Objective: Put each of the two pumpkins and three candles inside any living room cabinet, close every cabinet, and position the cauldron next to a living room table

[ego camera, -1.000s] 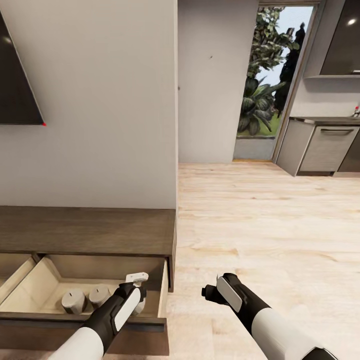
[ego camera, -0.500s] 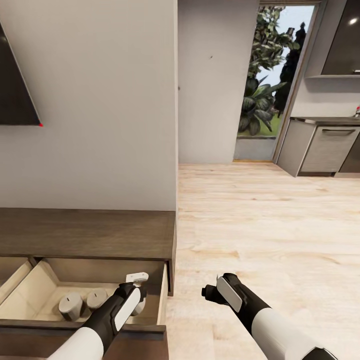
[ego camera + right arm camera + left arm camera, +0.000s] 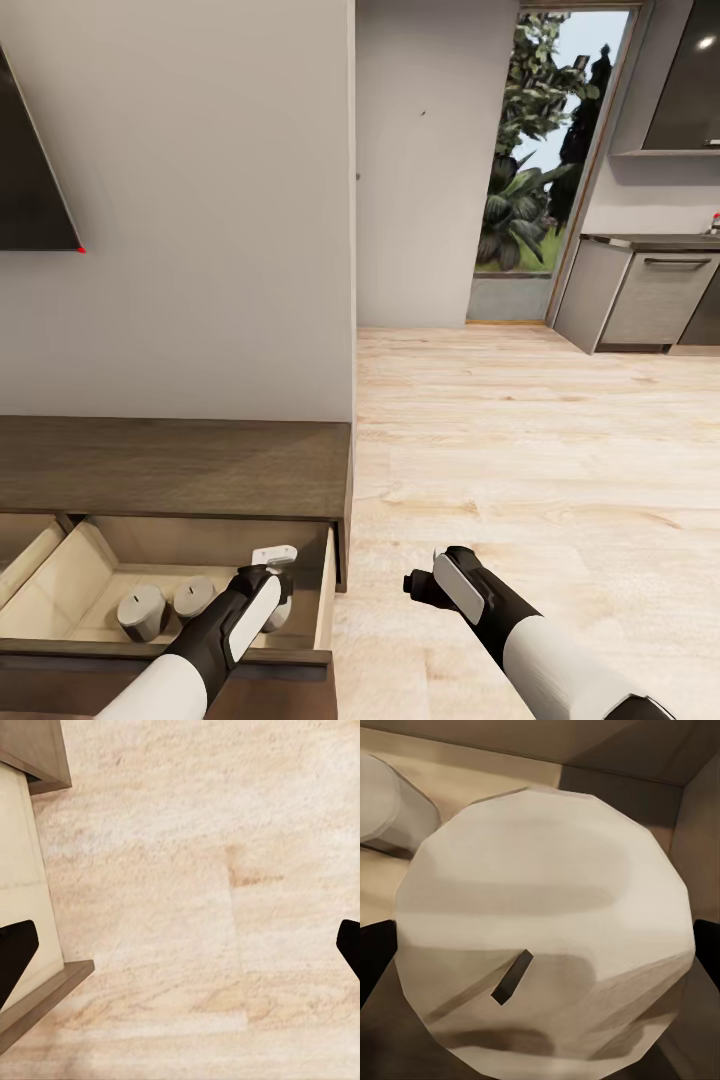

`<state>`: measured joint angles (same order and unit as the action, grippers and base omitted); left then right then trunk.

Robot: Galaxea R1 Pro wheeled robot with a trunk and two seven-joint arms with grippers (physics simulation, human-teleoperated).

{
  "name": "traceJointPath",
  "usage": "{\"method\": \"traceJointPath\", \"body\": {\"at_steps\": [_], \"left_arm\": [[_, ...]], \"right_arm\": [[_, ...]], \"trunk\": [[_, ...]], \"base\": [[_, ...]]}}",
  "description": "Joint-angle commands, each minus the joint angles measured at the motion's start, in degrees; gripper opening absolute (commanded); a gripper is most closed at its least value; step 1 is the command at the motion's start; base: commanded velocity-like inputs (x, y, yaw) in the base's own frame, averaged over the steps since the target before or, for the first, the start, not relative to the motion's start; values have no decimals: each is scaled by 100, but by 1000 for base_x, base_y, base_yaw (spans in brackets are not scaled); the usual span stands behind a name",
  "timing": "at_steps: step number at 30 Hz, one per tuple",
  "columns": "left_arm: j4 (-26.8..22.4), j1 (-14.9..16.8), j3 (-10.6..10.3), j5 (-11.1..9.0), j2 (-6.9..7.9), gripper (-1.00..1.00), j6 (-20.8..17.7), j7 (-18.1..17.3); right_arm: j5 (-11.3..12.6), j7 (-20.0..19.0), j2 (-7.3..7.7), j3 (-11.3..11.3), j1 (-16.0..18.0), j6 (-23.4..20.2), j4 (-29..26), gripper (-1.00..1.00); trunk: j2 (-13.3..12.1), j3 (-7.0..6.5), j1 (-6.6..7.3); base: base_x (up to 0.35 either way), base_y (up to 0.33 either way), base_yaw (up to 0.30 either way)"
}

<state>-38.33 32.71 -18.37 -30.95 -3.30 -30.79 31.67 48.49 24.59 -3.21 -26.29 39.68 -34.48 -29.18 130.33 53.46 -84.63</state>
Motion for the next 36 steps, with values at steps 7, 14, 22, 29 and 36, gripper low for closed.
{"method": "traceJointPath", "body": {"at_steps": [7,14,22,29,36], "left_arm": [[-8,3,-26,-55,4,-100,-15,50],[-8,2,-26,-53,4,-100,-15,50],[-8,1,-26,-52,4,-100,-14,50],[-8,1,-26,-52,4,-100,-15,50],[-8,4,-26,-52,4,-100,-14,50]], "right_arm": [[62,56,4,-34,5,-6,-9,100],[63,55,4,-34,5,-6,-9,100],[63,55,4,-34,5,-6,-9,100],[61,55,4,-34,5,-6,-9,100],[61,55,4,-34,5,-6,-9,100]], "trunk": [[3,6,1],[3,6,1],[3,6,1],[283,131,-153],[564,257,-306]], "base": [[0,0,0],[0,0,0],[0,0,0],[0,0,0],[0,0,0]]}}
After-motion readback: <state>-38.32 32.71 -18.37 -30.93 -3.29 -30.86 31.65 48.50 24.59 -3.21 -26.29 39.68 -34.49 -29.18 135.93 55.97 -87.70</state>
